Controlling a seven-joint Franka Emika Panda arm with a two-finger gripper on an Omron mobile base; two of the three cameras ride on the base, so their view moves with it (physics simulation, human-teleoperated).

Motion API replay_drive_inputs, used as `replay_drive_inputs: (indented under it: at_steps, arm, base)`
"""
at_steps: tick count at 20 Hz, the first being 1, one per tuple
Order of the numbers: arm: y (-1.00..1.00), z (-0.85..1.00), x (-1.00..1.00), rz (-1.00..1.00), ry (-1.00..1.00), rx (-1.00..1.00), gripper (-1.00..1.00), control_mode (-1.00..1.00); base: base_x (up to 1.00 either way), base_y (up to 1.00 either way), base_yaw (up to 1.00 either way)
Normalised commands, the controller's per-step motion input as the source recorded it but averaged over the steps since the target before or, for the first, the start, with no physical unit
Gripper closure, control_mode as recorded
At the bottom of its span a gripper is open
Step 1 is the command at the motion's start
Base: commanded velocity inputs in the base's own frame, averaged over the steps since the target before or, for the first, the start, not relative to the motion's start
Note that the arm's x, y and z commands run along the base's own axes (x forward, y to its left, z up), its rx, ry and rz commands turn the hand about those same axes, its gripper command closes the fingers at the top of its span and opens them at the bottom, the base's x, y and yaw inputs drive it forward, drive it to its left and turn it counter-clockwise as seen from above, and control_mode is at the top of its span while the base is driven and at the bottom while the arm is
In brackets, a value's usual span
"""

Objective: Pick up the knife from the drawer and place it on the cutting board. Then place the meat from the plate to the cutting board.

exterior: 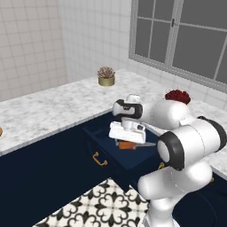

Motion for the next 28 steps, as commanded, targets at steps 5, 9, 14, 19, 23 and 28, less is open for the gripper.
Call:
replay_drive_inputs:
  at_steps: [5,9,14,19,23,28]
  arm:
    - [-0.25,0.01,0.60,-0.19,0.03,0.05,-1.00,-1.00]
    - [0.00,-0.10,0.19,-0.24,0.00,-0.02,-1.00,-1.00]
    - [-0.02,-0.42,0.18,-0.35,0.00,-0.10,-1.00,-1.00]
    - [-0.02,-0.30,0.27,-0.34,-0.07,-0.23,-1.00,-1.00]
    - [-0.03,-0.01,0.44,-0.25,-0.09,-0.26,-1.00,-1.00]
    - [-0.21,-0.07,0.33,-0.16,-0.04,-0.18,-1.00,-1.00]
  base:
    - [0.00,0.00,0.00]
    - [0.00,0.00,0.00]
    - [0.00,0.00,0.00]
    - [0.00,0.00,0.00]
    - [0.00,0.00,0.00]
    - [0.00,0.00,0.00]
